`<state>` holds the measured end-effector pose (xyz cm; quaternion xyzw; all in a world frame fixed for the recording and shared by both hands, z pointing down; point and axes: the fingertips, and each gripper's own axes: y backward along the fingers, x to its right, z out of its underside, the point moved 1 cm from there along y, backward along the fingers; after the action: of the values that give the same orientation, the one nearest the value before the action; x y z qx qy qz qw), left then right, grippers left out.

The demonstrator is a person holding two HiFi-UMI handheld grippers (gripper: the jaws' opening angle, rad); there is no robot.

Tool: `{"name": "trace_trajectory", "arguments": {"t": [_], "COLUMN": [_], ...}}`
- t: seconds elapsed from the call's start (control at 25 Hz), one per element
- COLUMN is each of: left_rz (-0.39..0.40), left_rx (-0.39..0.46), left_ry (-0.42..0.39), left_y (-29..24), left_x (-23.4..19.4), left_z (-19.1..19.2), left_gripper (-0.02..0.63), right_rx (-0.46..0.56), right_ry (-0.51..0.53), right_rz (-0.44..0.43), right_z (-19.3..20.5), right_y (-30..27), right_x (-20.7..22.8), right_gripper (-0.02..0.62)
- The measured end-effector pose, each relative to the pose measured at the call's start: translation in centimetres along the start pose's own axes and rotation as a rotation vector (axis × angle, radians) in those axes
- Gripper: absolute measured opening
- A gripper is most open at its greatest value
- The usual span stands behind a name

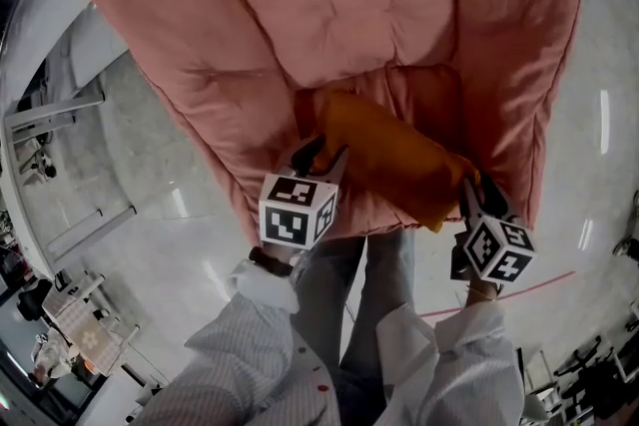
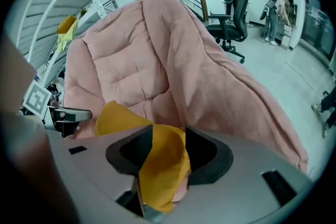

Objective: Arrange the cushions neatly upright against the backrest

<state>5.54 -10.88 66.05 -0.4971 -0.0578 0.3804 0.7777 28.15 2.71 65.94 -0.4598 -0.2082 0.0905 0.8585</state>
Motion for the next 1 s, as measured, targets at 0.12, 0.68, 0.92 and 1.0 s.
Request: {"name": "trace_trajectory", "arguments": {"t": [0.12,0.68,0.92,1.0], "left_rz": [-0.031,-0.045,-0.038,-0.044], "left_rx": [-0.021,-0.196,-0.230,-0.220], "left_ry": [0.022,0.102,0.125,0.122], "left_y": [-0.6,-3.0,-4.2,-4.3], "left_x": [-0.9,-2.7,-2.1,-1.8], "left_z": [0.6,4.2,4.2,4.1], "left_gripper": [0.226,0.313,0.304,0.290], "right_rx": [-0.014,-0.086,-0.130,-0.139], "right_ry": [-0.035,-0.077,-0.086,-0.098], "right_rz": [0.007,0.033,0.033,0.024], "right_z": [0.7,2.7,3.2,3.3], "right_y": [-0.5,-2.1,-3.1,-3.3], "right_x": [0.6,1.3,1.7,1.6], "right_gripper": [0.185,0.210,0.208,0.187]}}
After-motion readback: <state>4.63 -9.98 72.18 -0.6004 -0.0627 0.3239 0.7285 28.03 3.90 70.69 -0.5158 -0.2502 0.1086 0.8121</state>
